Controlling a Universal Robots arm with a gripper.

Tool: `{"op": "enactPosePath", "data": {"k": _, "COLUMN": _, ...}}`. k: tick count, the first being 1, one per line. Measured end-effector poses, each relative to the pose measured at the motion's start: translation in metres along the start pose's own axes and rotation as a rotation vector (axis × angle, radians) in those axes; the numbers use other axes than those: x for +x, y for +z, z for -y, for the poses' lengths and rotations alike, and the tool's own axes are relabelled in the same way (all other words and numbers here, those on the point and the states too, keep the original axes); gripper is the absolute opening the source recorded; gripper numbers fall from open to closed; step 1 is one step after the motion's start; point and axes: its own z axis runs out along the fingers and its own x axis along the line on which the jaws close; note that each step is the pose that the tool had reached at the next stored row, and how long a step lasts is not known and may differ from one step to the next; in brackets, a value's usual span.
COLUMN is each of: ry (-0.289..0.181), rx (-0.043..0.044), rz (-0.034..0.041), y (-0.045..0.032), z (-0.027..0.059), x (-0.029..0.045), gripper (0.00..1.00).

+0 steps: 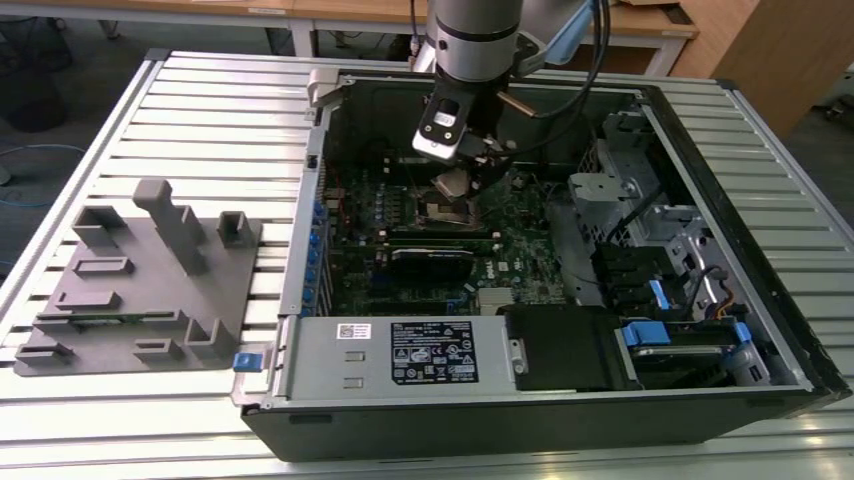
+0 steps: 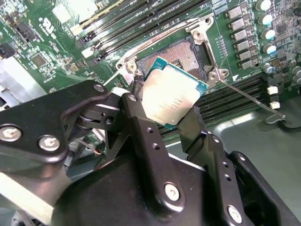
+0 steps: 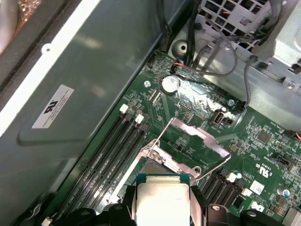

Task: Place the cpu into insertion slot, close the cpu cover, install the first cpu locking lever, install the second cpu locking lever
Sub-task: 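Place the cpu into insertion slot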

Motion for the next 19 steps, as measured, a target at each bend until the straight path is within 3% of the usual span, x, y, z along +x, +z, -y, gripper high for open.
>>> {"op": "enactPosePath", "data": {"k": 9, "ry": 0.165, "rx": -0.0005, "rz": 0.0178, "y": 0.0010, "z": 0.0001, "x": 0.0000, "gripper": 0.54}}
{"op": "enactPosePath", "data": {"k": 10, "ry": 0.211, "rx": -0.0006, "rz": 0.0226, "y": 0.0013, "z": 0.0002, "x": 0.0000, "gripper": 0.54}}
{"op": "enactPosePath", "data": {"k": 19, "ry": 0.373, "rx": -0.0012, "rz": 0.0400, "y": 0.0026, "z": 0.0003, "x": 0.0000, "gripper": 0.54}}
